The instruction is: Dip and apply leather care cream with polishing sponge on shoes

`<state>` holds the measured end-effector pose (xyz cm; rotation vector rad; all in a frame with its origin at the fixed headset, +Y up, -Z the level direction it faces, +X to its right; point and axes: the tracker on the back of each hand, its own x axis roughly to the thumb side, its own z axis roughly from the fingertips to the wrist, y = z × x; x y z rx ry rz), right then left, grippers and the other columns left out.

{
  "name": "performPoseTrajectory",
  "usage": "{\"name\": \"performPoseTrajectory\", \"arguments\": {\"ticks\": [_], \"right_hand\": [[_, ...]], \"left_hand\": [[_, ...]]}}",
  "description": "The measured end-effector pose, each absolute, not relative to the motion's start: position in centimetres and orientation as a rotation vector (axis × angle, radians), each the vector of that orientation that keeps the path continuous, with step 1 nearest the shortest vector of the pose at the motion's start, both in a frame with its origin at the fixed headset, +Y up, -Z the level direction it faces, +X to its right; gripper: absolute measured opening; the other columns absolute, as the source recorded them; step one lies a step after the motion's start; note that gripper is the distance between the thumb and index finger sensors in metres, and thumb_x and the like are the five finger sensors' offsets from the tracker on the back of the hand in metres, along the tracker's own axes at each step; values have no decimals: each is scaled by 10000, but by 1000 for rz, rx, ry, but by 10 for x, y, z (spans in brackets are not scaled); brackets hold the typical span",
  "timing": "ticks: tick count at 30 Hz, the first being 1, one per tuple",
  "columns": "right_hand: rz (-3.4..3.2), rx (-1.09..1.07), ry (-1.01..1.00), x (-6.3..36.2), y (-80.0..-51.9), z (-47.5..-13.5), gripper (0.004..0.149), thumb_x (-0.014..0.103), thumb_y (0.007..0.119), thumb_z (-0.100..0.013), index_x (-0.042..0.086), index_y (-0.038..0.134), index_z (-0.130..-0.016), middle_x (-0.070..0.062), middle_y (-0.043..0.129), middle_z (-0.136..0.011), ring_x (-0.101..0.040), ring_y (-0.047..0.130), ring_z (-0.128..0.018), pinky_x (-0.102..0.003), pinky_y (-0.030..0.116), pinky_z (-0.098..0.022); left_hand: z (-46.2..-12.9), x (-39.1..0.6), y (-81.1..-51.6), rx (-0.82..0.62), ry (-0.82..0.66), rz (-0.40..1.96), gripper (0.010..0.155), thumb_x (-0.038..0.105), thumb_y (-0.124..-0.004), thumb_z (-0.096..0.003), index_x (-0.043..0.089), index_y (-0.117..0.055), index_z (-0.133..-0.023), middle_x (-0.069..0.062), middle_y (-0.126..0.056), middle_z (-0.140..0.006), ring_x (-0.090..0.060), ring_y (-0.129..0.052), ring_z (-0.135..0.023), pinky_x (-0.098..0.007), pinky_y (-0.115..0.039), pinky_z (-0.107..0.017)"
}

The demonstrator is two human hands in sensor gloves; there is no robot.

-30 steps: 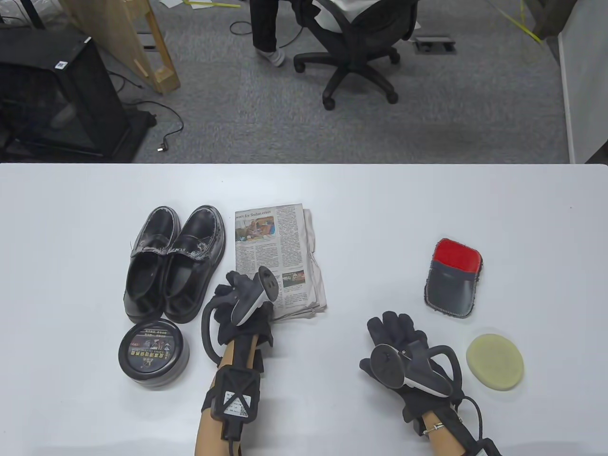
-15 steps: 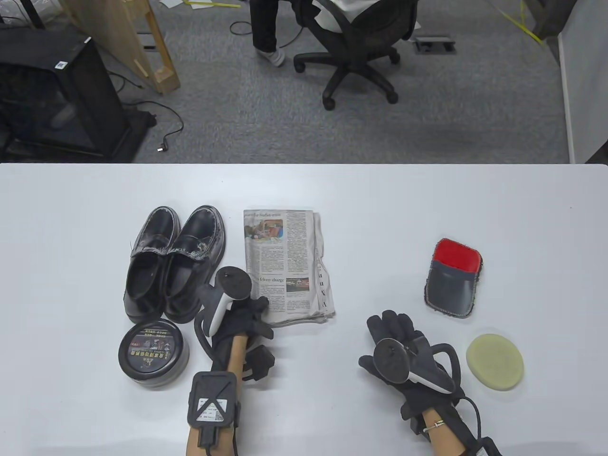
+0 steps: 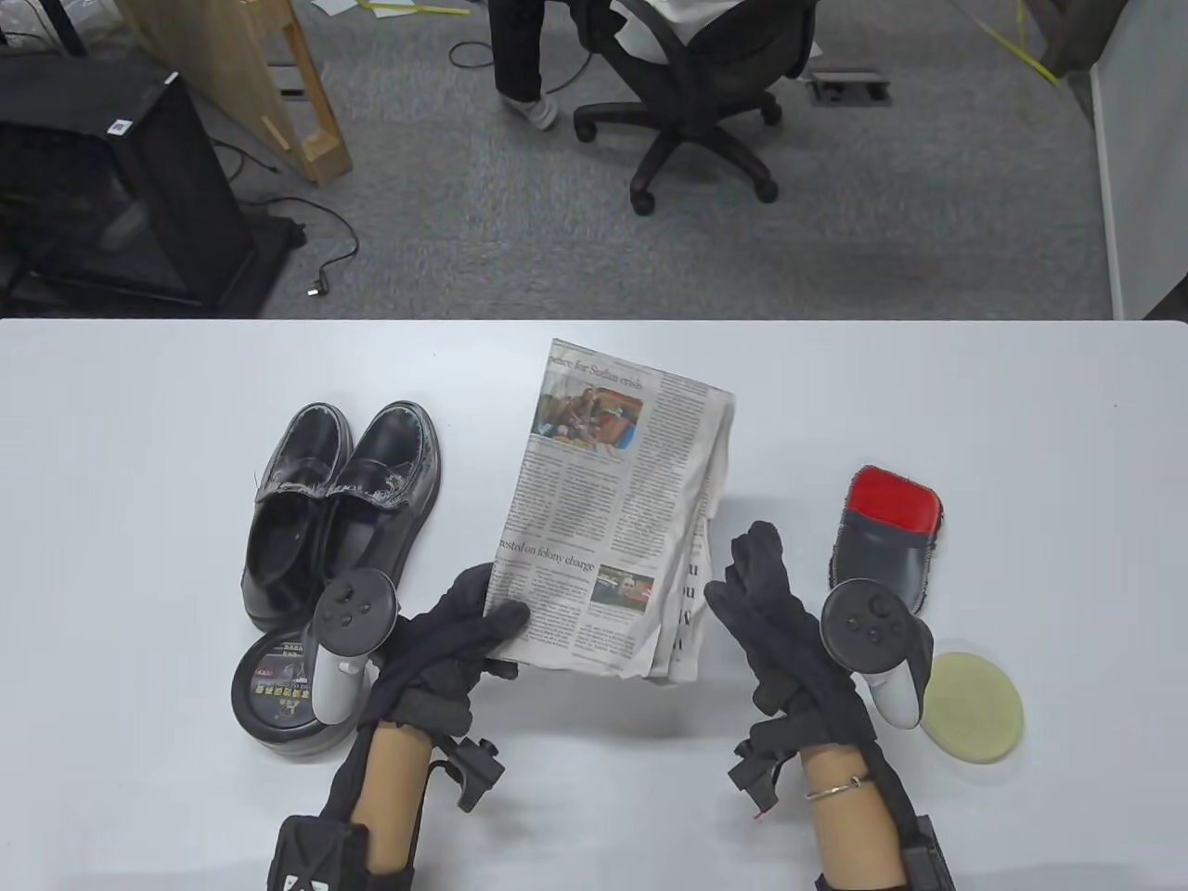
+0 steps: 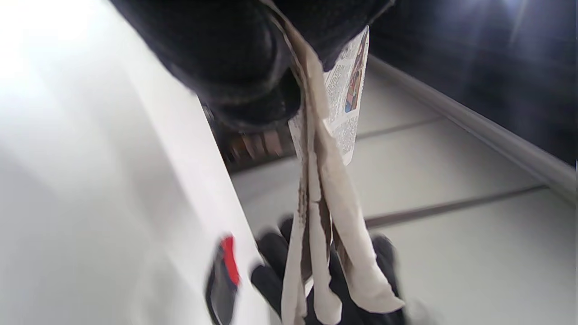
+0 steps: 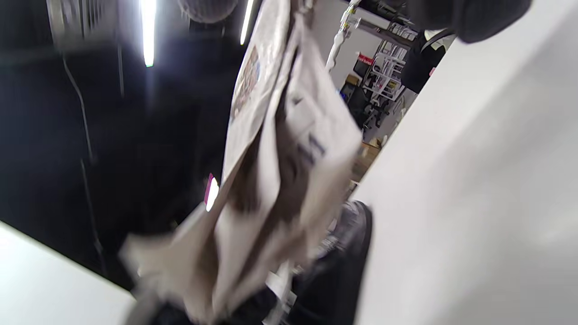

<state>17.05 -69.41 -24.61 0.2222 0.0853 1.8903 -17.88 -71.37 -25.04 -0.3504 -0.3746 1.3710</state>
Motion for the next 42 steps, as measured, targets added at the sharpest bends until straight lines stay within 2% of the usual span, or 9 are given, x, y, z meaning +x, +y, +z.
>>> {"name": "performPoseTrajectory", "arguments": {"ticks": [4,6,8,10,13,20,28,38,42], "right_hand": [[1713,259,198,180,-714,-248,673,396,568,-656,18,309,-1148,-42,756,-1007,-286,863,-867,-414,785,-623],[1682,247,180,182,-714,-245,524,336,577,-663,80,470,-1108,-14,810,-951,-263,904,-811,-390,804,-589],[1781,239,86,181,-709,-239,455,333,586,-656,143,538,-1066,8,831,-929,-248,924,-787,-367,822,-569],[1913,246,-4,175,-702,-235,429,343,617,-638,186,577,-1035,28,853,-903,-239,939,-770,-357,835,-557],[2053,286,-143,157,-692,-225,414,370,681,-599,229,631,-986,64,897,-846,-206,980,-721,-328,869,-516],[2037,501,-129,119,-681,-203,388,464,770,-517,315,707,-869,126,917,-781,-207,951,-763,-361,850,-557],[1962,440,-97,137,-683,-212,397,506,777,-481,334,730,-836,145,912,-782,-240,893,-831,-420,803,-618],[2232,-139,-387,202,-693,-227,401,378,752,-552,198,747,-910,-7,857,-780,-296,909,-708,-432,829,-533],[2362,-258,-405,218,-702,-233,564,365,741,-560,47,651,-1016,41,923,-705,-248,983,-612,-370,874,-458]], "left_hand": [[-252,-172,-722,-410,-422,1297,484,244,-754,-619,162,-580,-1063,-117,-866,-938,-194,-965,-622,-244,-891,-405],[-251,-170,-722,-395,-370,1204,573,291,-767,-619,121,-527,-1111,-140,-831,-954,-235,-934,-674,-287,-876,-449],[-243,-163,-715,-274,-274,1018,893,420,-775,-594,-24,-267,-1180,-365,-507,-1133,-474,-700,-920,-537,-727,-650],[-233,-155,-701,-110,-231,845,984,468,-761,-583,-49,-172,-1178,-444,-214,-1170,-629,-411,-1016,-695,-527,-708],[-216,-135,-682,14,-376,719,940,522,-705,-591,3,-205,-1194,-403,-260,-1194,-605,-417,-1037,-699,-525,-715],[-202,-91,-688,-190,-672,949,971,494,-755,-567,-22,-206,-1180,-363,-396,-1191,-548,-578,-1017,-621,-659,-695],[-219,-123,-695,-143,-526,1084,574,376,-769,-601,205,-571,-1112,-113,-807,-1036,-290,-883,-854,-413,-835,-596],[-238,-181,-706,-64,-217,1174,509,374,-743,-623,178,-627,-1079,-94,-882,-930,-247,-932,-744,-373,-853,-530],[-239,-193,-705,-35,-165,1103,499,414,-756,-602,166,-695,-1030,-36,-959,-779,-178,-977,-589,-311,-878,-427]]}}
